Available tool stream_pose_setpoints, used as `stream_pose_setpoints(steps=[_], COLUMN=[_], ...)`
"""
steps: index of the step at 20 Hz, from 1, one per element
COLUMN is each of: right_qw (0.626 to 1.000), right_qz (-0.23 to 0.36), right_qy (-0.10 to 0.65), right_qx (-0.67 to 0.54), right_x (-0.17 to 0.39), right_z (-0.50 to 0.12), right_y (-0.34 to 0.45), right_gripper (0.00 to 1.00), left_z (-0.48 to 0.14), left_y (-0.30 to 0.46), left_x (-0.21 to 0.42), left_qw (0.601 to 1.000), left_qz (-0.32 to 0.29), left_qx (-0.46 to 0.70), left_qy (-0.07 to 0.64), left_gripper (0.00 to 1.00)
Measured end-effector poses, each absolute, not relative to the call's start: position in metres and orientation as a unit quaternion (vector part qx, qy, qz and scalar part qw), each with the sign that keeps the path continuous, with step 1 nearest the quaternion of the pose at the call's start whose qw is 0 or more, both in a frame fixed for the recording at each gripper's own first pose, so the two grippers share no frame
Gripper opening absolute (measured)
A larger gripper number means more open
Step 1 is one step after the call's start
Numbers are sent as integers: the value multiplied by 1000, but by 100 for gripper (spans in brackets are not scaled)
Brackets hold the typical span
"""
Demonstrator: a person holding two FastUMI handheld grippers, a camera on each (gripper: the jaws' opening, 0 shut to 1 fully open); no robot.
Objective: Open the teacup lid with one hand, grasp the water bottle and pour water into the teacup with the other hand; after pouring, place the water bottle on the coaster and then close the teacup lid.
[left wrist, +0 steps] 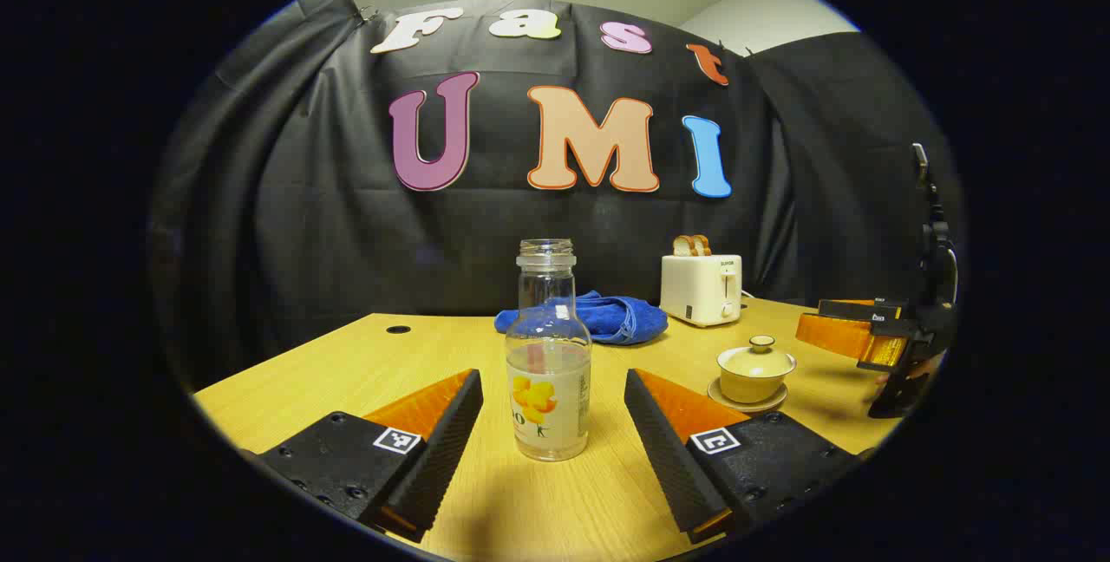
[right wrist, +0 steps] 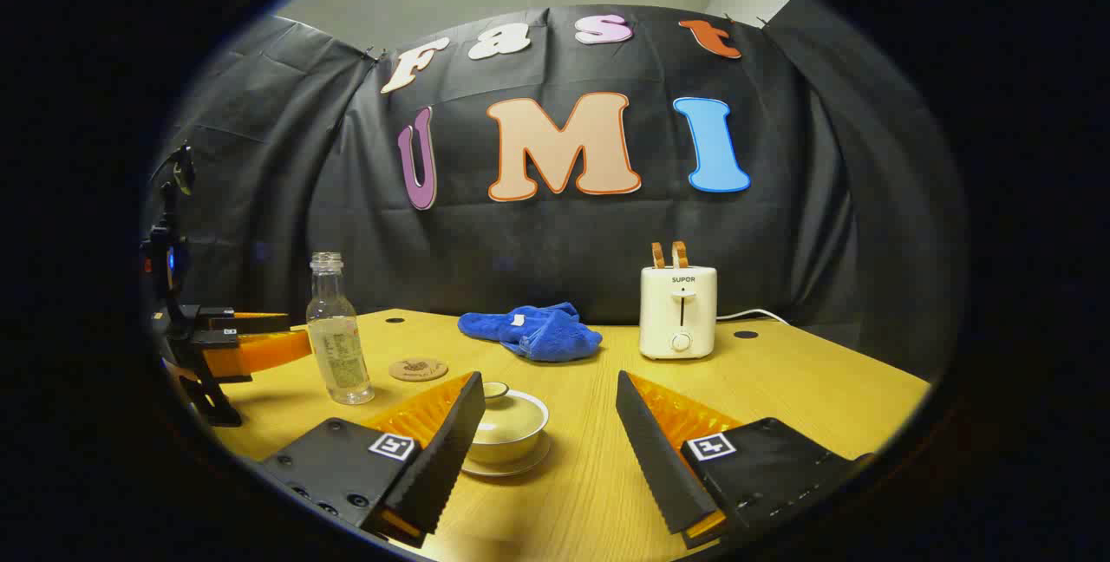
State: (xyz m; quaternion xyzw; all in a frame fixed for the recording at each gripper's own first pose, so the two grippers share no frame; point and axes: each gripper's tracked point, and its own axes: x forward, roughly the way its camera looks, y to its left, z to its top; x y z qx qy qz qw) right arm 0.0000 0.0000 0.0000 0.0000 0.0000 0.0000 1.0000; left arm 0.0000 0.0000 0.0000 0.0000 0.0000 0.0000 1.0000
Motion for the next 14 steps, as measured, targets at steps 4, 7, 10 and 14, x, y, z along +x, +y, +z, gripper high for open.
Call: stream_pose_setpoints(steps=[4, 7, 10, 14], right_qw=[1000, 1000, 1000, 1000], right_qz=[-9, -6, -4, -2], right_qy=[-1, -1, -1, -1], right_qx=[-1, -1, -1, 0], right_x=[0, 0, 0, -1], right_z=[0, 0, 0, -1], right_y=[-1, 1, 1, 1], right_gripper=[96, 96, 96, 94], left_z=[1, 2, 0, 0], left_y=[4, 6, 21, 26], left_x=[0, 1, 1, 1], left_qw=[1000, 1000, 998, 997], left_qz=[11, 18, 57, 75], left_qx=[1, 2, 1, 0], left_qy=[-3, -4, -1, 0], left_gripper=[96, 96, 96, 96])
